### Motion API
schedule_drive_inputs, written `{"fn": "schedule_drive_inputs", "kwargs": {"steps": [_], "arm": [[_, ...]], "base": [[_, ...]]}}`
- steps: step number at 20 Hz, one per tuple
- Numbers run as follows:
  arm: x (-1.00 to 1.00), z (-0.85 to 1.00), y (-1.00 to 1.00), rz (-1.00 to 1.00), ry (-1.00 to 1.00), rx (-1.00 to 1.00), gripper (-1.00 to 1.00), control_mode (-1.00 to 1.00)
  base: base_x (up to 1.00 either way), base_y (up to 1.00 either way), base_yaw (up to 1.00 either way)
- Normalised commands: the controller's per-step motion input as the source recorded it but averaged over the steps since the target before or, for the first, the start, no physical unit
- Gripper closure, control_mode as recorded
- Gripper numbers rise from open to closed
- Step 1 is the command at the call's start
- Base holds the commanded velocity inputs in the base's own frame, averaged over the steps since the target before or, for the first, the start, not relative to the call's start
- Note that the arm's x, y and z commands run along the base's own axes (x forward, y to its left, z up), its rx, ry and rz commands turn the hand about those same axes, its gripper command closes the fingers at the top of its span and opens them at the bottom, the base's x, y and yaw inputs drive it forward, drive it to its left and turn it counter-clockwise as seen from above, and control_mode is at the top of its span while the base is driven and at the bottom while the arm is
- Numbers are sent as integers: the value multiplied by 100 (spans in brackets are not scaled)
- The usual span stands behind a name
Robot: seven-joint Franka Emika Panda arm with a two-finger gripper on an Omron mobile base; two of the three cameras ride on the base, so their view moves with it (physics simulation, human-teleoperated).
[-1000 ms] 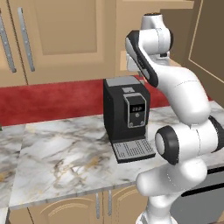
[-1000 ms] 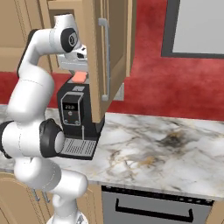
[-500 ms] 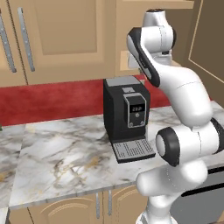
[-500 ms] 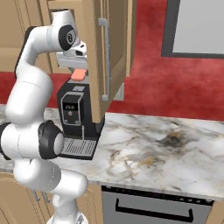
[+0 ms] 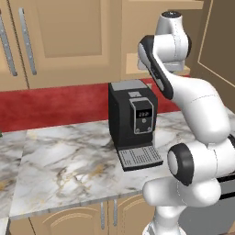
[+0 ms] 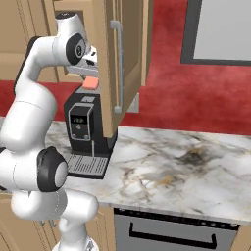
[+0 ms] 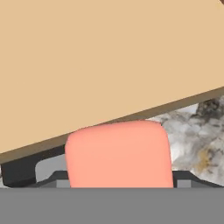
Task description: Pick up the bar soap and sponge from the sink, and place them back in the cabinet, and close the cabinet door.
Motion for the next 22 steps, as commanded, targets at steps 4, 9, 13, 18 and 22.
{"fn": "schedule_drive_inputs", "kwargs": {"steps": [4,9,13,18,22], "arm": [[25,14,-14,0,-8,0,100,-100],[35,41,0,0,0,0,100,-100],[31,19,-4,0,0,0,100,-100],[34,3,-1,0,0,0,100,-100],[28,0,-5,0,-1,0,100,-100]], "base": [[0,0,0],[0,0,0],[0,0,0],[0,0,0],[0,0,0]]}}
